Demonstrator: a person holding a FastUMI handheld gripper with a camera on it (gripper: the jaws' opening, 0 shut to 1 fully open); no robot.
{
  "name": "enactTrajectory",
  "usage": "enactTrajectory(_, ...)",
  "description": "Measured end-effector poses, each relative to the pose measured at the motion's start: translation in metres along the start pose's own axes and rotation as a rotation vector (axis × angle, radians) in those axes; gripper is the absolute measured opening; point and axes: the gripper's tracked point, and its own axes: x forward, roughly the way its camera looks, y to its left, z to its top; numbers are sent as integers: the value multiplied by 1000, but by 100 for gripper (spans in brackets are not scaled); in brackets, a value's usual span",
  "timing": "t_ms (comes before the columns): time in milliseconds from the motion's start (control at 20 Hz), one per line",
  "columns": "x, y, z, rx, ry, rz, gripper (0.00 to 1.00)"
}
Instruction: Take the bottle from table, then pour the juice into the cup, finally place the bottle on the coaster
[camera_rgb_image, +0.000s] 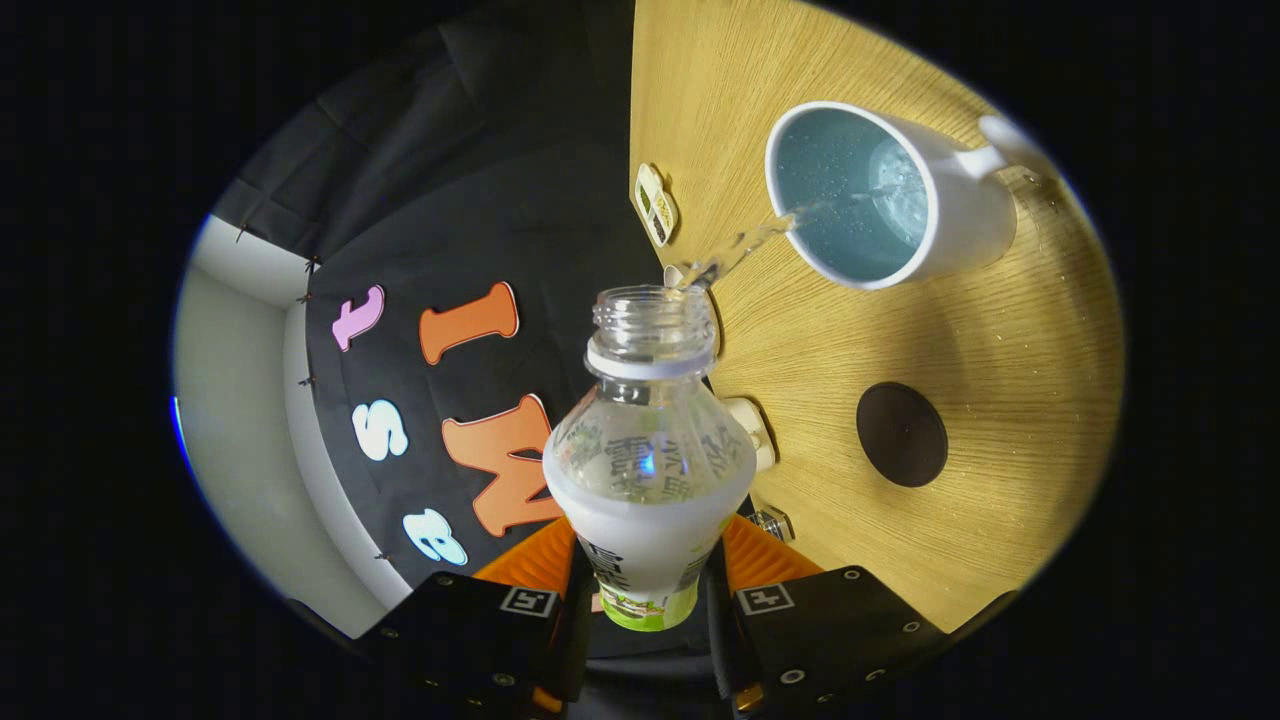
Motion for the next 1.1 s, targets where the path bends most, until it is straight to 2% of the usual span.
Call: enactTrajectory(1100,-1,22,13,108,-26,30,51)
